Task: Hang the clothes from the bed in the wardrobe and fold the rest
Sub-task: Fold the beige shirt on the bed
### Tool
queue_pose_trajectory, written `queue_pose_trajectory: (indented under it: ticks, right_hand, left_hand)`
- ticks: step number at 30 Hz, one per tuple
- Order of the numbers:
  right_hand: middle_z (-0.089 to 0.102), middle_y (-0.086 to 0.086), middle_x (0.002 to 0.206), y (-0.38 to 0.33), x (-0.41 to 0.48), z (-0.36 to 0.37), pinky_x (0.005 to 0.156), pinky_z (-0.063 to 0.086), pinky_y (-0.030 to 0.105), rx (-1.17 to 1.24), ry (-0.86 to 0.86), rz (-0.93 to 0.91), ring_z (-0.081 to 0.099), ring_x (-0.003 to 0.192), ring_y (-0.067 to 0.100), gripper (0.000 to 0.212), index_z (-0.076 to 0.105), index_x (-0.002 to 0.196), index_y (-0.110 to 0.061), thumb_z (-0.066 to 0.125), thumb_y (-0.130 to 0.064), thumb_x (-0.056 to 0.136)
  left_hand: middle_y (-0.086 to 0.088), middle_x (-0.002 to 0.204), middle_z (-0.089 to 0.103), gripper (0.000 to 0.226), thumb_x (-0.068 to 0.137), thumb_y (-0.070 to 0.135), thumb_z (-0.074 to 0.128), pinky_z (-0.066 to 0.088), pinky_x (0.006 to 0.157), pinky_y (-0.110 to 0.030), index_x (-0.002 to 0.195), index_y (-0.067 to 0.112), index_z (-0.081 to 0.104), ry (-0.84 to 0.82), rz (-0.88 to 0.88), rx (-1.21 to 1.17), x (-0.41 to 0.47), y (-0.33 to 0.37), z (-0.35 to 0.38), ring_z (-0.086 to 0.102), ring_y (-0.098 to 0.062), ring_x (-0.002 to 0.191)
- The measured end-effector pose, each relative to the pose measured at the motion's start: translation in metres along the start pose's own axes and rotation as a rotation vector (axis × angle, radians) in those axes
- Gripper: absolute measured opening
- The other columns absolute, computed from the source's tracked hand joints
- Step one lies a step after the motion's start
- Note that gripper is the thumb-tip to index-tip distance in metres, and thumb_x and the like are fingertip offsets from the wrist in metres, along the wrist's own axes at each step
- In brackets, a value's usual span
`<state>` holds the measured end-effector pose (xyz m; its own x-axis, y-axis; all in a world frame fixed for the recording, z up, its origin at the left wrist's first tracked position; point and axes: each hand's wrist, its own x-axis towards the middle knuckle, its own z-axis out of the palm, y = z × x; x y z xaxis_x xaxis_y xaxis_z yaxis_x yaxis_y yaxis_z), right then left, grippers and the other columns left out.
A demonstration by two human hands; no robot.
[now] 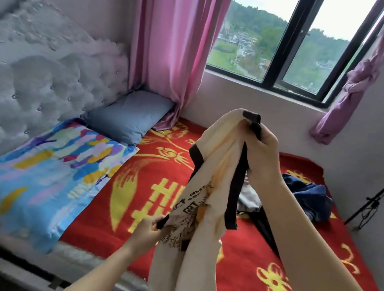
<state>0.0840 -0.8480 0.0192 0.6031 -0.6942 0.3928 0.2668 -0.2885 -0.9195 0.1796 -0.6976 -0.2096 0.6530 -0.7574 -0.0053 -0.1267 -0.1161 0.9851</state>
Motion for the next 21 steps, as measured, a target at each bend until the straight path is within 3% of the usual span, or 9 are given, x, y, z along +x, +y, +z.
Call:
queue_pose_trajectory:
  ticks: [2, 3, 6, 8, 11, 13, 16, 19, 21]
  right_hand:
    - [0.055, -0.009, 0.063, -0.002, 0.007, -0.02, 0.059, 0.038, 0.025, 0.065, 0.101, 0.023, 0.047, 0.061, 0.009, 0.032, 0.068, 0.071, -0.027, 0.053, -0.01, 0.093]
    - [0.055, -0.008, 0.063, -0.001, 0.011, -0.031, 0.058, 0.038, 0.026, 0.08, 0.146, 0.03, 0.047, 0.06, 0.01, 0.027, 0.066, 0.072, -0.023, 0.054, -0.011, 0.093]
    - [0.054, -0.012, 0.054, 0.007, 0.015, -0.066, 0.051, 0.039, 0.021, 0.104, 0.223, 0.047, 0.048, 0.051, 0.004, 0.022, 0.062, 0.073, -0.019, 0.056, -0.013, 0.093]
    - [0.053, -0.007, 0.059, 0.019, 0.01, -0.084, 0.053, 0.038, 0.023, 0.058, 0.22, 0.063, 0.046, 0.055, 0.007, 0.021, 0.062, 0.074, -0.019, 0.055, -0.012, 0.093]
    - [0.047, 0.002, 0.071, 0.036, -0.002, -0.097, 0.06, 0.032, 0.027, -0.047, 0.163, 0.076, 0.041, 0.065, 0.013, 0.024, 0.062, 0.078, -0.019, 0.051, -0.005, 0.093]
    - [0.05, 0.003, 0.073, 0.04, -0.01, -0.102, 0.063, 0.034, 0.026, -0.032, 0.152, 0.067, 0.043, 0.067, 0.012, 0.023, 0.063, 0.083, -0.019, 0.05, -0.004, 0.094]
    - [0.056, -0.008, 0.064, 0.036, -0.018, -0.108, 0.056, 0.039, 0.019, 0.01, 0.124, 0.04, 0.048, 0.059, 0.005, 0.011, 0.064, 0.086, -0.018, 0.055, -0.016, 0.091]
    - [0.063, -0.013, 0.064, 0.036, -0.021, -0.112, 0.055, 0.045, 0.015, 0.077, 0.124, 0.025, 0.055, 0.059, 0.002, 0.019, 0.068, 0.083, -0.021, 0.055, -0.011, 0.092]
    - [0.066, -0.012, 0.067, 0.042, -0.025, -0.113, 0.058, 0.048, 0.015, 0.084, 0.105, 0.034, 0.058, 0.062, 0.002, 0.023, 0.07, 0.079, -0.023, 0.055, -0.01, 0.091]
  left_hand:
    - [-0.008, 0.094, 0.07, 0.057, 0.06, 0.054, 0.081, 0.046, 0.07, -0.021, 0.098, 0.013, 0.069, -0.054, 0.001, -0.06, 0.0, 0.009, -0.017, 0.064, -0.02, 0.086]
    - [-0.012, 0.093, 0.069, 0.044, 0.067, 0.041, 0.081, 0.044, 0.067, -0.02, 0.098, 0.013, 0.068, -0.083, 0.016, -0.061, 0.0, 0.013, -0.028, 0.062, -0.022, 0.082]
    - [-0.001, 0.068, 0.066, 0.017, 0.066, 0.025, 0.082, 0.041, 0.056, -0.014, 0.077, 0.018, 0.072, -0.009, 0.118, -0.081, -0.004, 0.037, -0.067, 0.057, -0.01, 0.06]
    - [0.005, 0.058, 0.06, 0.011, 0.064, 0.015, 0.078, 0.041, 0.051, -0.014, 0.07, 0.015, 0.068, 0.142, 0.152, -0.085, -0.002, 0.06, -0.098, 0.053, -0.003, 0.054]
    - [0.002, 0.066, 0.066, 0.024, 0.075, -0.002, 0.073, 0.047, 0.054, -0.017, 0.075, 0.022, 0.071, 0.15, 0.185, -0.036, 0.001, 0.1, -0.133, 0.058, -0.006, 0.058]
    - [0.001, 0.064, 0.066, 0.028, 0.076, -0.002, 0.071, 0.046, 0.054, -0.019, 0.075, 0.025, 0.07, 0.159, 0.218, 0.002, 0.002, 0.124, -0.145, 0.057, -0.008, 0.056]
    - [0.007, 0.051, 0.061, 0.022, 0.075, 0.0, 0.069, 0.043, 0.045, -0.01, 0.084, 0.02, 0.068, 0.242, 0.287, -0.028, -0.008, 0.161, -0.159, 0.054, -0.001, 0.044]
    - [0.007, 0.061, 0.067, 0.037, 0.052, 0.024, 0.078, 0.044, 0.048, -0.009, 0.088, 0.029, 0.073, -0.053, 0.368, 0.133, -0.028, 0.192, -0.171, 0.061, -0.001, 0.053]
    - [0.004, 0.075, 0.072, 0.053, 0.039, 0.049, 0.086, 0.049, 0.056, -0.012, 0.089, 0.036, 0.073, -0.208, 0.3, 0.261, -0.032, 0.196, -0.174, 0.066, -0.003, 0.066]
